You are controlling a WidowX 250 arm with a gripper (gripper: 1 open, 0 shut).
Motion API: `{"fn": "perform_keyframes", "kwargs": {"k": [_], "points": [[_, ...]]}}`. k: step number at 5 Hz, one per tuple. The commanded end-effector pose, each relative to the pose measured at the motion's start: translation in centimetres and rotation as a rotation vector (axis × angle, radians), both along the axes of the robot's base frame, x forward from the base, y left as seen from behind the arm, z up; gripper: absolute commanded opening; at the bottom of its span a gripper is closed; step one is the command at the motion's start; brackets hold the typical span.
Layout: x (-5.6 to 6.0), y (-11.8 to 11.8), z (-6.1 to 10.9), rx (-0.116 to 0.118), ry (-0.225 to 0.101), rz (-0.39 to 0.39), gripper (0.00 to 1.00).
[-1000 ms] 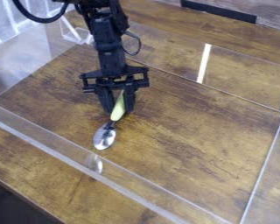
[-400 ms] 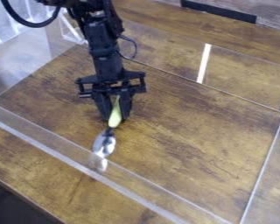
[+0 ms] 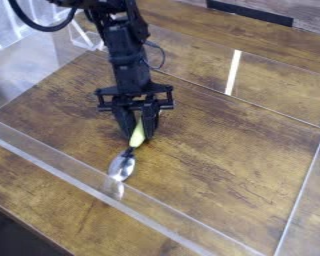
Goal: Move the green spoon to the right
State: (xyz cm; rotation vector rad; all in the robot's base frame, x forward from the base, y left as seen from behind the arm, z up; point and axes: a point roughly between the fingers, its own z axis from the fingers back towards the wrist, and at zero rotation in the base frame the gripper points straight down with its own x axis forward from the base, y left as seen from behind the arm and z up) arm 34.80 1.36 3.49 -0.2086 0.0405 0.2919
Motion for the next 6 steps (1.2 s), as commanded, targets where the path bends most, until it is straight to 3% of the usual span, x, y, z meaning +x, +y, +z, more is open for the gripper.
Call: {"fn": "perform_keyframes", "kwargs": {"k": [1,4,6], "points": [[1.5,0.6,2.5,0.002,-0.099,-0.046,0.0],[1.7,1.6,1.6,-0.027,-0.118,-0.162,0.0],[2.1,-3.3,6.3,0.019,-0.137,-0.26,0.0]]}}
